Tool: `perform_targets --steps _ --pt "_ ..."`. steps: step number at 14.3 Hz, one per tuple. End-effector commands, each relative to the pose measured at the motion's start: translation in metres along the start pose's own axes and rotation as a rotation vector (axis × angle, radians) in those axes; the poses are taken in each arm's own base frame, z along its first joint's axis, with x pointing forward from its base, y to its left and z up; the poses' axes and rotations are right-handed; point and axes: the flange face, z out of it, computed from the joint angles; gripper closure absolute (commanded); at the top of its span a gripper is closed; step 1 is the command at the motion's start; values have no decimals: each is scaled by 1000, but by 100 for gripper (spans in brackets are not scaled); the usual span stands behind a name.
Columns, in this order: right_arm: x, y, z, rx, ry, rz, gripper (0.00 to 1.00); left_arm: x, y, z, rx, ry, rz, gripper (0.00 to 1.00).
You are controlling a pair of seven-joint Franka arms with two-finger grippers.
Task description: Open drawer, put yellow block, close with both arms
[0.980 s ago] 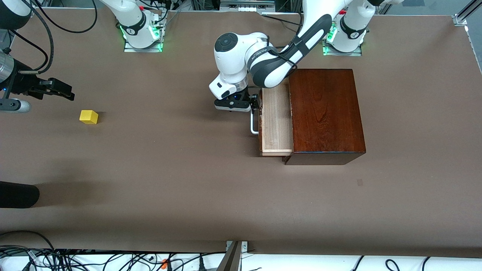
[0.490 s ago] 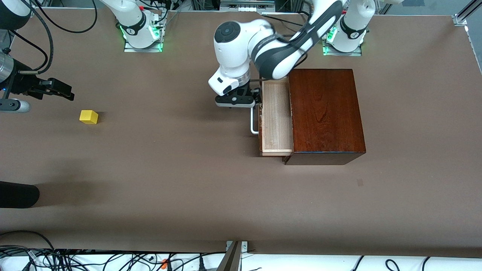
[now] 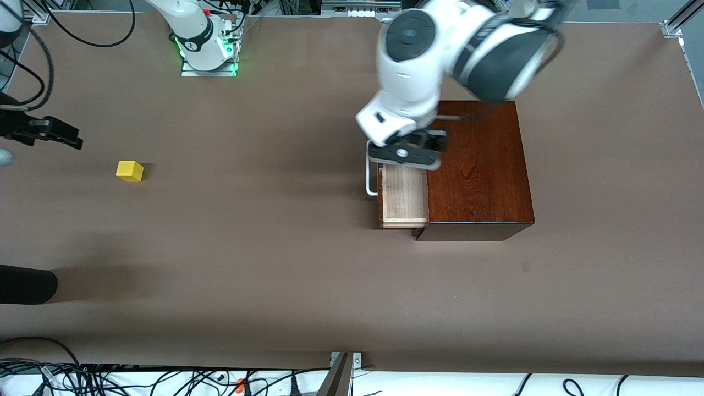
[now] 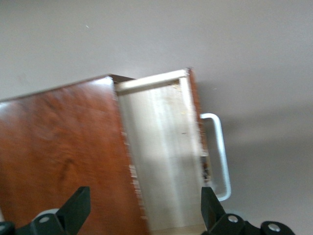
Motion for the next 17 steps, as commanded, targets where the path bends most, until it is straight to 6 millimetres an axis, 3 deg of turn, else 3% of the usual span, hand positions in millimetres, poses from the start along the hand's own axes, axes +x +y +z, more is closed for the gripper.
perform_targets --steps 1,2,4,7,9,11,14,17 --pt "-8 45 9 7 -6 -32 0 1 -64 -26 -24 -30 86 0" --pt "-14 57 18 16 -11 -28 0 6 -95 -26 -40 -48 87 0" --pt "-42 70 43 41 21 -12 0 0 -127 -44 -53 -27 106 0" --pt "-89 92 112 74 99 -41 0 -18 -188 -55 -50 -17 79 0" --pt "-89 97 159 68 100 -37 0 -31 -245 -53 -97 -11 61 0" --pt "-81 95 197 45 102 -34 0 -45 -281 -46 -88 28 63 0" --pt "-65 93 256 9 68 -26 0 -65 -325 -34 -72 48 -16 0" --pt "-58 91 313 -31 38 -29 0 -70 -337 -30 -73 37 -49 0"
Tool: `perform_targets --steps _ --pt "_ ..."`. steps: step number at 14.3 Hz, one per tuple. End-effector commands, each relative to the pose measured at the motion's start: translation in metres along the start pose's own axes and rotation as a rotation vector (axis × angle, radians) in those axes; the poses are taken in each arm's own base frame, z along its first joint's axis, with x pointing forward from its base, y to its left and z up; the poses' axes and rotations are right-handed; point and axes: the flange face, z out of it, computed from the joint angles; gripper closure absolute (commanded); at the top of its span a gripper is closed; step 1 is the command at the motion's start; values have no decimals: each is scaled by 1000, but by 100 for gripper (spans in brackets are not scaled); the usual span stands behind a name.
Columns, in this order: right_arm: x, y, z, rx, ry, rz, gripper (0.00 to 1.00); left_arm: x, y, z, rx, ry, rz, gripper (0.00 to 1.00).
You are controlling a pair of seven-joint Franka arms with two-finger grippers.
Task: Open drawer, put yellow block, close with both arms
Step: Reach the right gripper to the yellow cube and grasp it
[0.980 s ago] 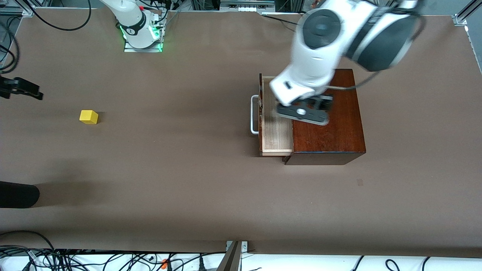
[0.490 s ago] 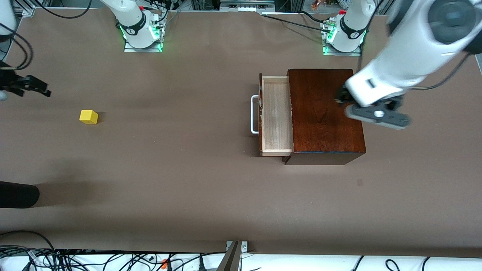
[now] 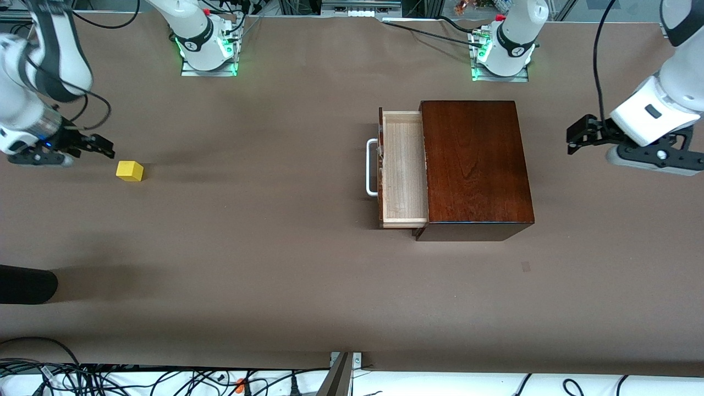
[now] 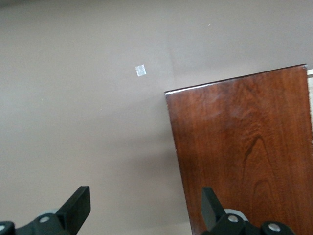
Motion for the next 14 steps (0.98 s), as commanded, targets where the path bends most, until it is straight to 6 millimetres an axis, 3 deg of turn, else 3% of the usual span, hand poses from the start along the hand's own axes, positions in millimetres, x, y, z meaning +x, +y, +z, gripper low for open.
perform_targets --steps 1,4,9,12,13,14 --pt "6 0 49 -26 -15 10 0 -13 5 -3 -13 -4 8 0" --pt "6 -4 83 -14 -36 46 0 -13 0 -9 -14 -17 -5 0" --pt "10 -11 94 3 -23 55 0 -11 -14 -8 -29 -18 -47 0" --pt "6 -11 115 20 -45 37 0 -6 -11 -6 -64 -22 -44 0" --pt "7 -13 116 24 -47 31 10 -4 -9 -6 -66 -21 -36 0" --pt "10 -18 116 27 -45 19 35 -4 -8 -9 -65 -17 -36 0"
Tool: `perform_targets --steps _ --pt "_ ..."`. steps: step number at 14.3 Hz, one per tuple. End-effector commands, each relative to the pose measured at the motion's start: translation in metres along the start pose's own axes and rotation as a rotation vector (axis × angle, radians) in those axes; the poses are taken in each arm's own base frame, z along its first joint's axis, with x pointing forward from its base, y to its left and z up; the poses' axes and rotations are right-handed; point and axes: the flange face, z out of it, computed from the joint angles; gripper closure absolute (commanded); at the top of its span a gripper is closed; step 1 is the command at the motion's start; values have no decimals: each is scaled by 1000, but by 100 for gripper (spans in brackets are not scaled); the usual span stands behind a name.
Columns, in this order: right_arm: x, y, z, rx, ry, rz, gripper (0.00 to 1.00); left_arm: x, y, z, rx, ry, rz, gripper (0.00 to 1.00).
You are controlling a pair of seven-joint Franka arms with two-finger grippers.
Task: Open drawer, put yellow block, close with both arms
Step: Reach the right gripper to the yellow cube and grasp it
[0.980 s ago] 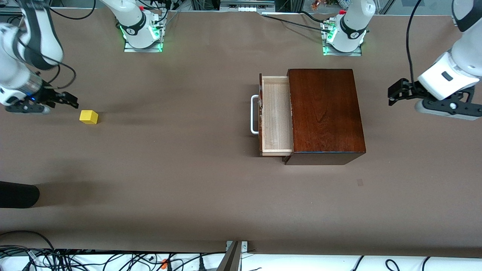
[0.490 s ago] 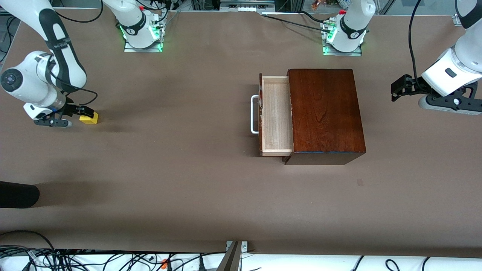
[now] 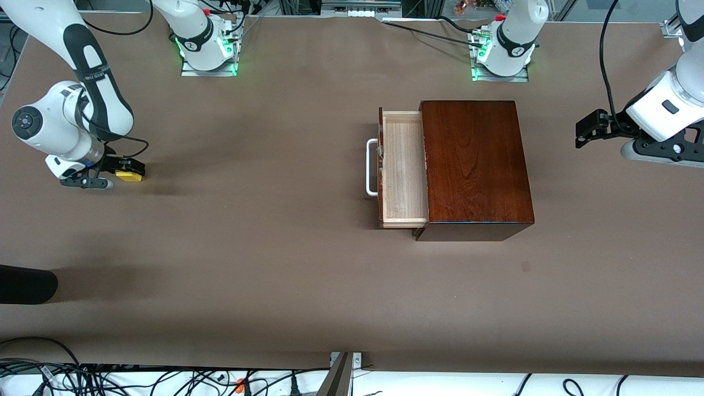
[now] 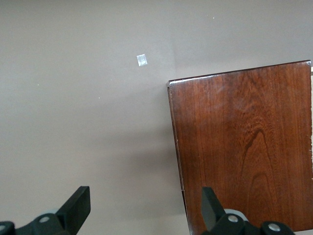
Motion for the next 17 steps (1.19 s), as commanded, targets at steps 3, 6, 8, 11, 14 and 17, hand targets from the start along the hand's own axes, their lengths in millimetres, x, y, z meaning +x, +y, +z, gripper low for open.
perform_targets --steps 3,6,8,11,14,17 --pt "14 -7 -9 8 35 -46 100 3 0 -9 -27 5 -3 0" --pt "35 -9 -48 34 51 -59 100 4 2 -11 -27 8 2 0" --pt "59 -10 -89 72 12 -66 100 4 3 -11 -27 6 5 0" --pt "89 -14 -169 107 -48 -91 100 4 3 -12 -25 9 6 0" --pt "104 -23 -246 84 -85 -74 100 5 1 -18 -24 23 3 0" --pt "109 -67 -294 68 -120 21 100 5 2 -18 -24 25 3 0"
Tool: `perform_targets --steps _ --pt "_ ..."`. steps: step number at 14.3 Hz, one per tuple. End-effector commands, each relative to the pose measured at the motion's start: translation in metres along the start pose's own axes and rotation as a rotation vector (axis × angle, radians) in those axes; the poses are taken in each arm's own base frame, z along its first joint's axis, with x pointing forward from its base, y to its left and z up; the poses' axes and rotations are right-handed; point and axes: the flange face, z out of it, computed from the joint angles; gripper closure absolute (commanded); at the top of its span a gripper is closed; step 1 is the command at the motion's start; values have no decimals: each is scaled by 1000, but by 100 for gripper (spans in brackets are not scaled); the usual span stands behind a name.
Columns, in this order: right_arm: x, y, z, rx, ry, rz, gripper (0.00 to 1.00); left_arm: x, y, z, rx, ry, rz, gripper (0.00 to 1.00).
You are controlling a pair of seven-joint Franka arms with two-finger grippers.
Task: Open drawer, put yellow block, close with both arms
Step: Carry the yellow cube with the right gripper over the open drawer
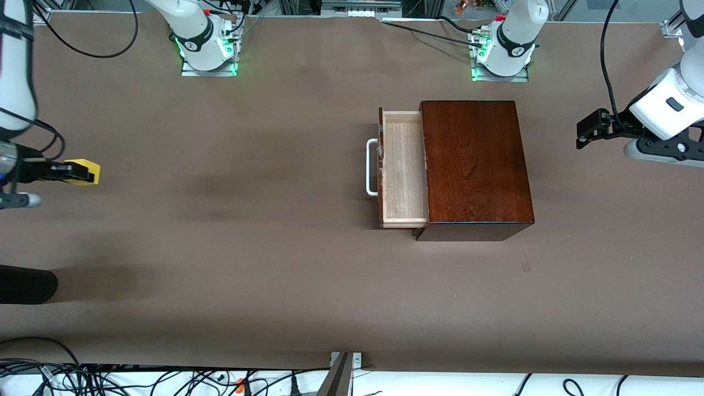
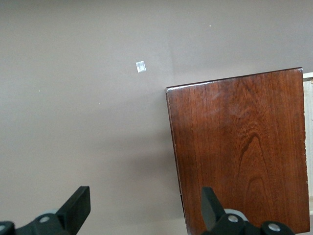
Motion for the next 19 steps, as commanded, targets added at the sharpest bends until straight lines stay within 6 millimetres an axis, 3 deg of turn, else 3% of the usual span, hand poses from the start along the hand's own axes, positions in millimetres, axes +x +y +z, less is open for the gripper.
perform_targets --steps 1,5,9,12,15,17,19 --pt "6 -52 -30 -34 -36 115 100 3 -1 -7 -24 -1 -1 0" --pt "1 -153 -55 -56 -48 345 100 3 -2 -7 -24 1 -3 0" --pt "-18 -297 -50 -97 -4 596 100 3 -1 -7 -25 -2 -3 0" --pt "-33 -408 -24 -72 37 829 100 3 -1 -7 -25 -2 -1 0" --pt "-54 -501 9 -19 75 1024 100 3 -1 -7 -24 -1 -1 0" --pt "-61 -546 29 16 80 1172 100 3 -1 -6 -25 -2 -1 0" --pt "-67 -579 45 47 52 1278 100 3 -1 -7 -24 -2 -3 0"
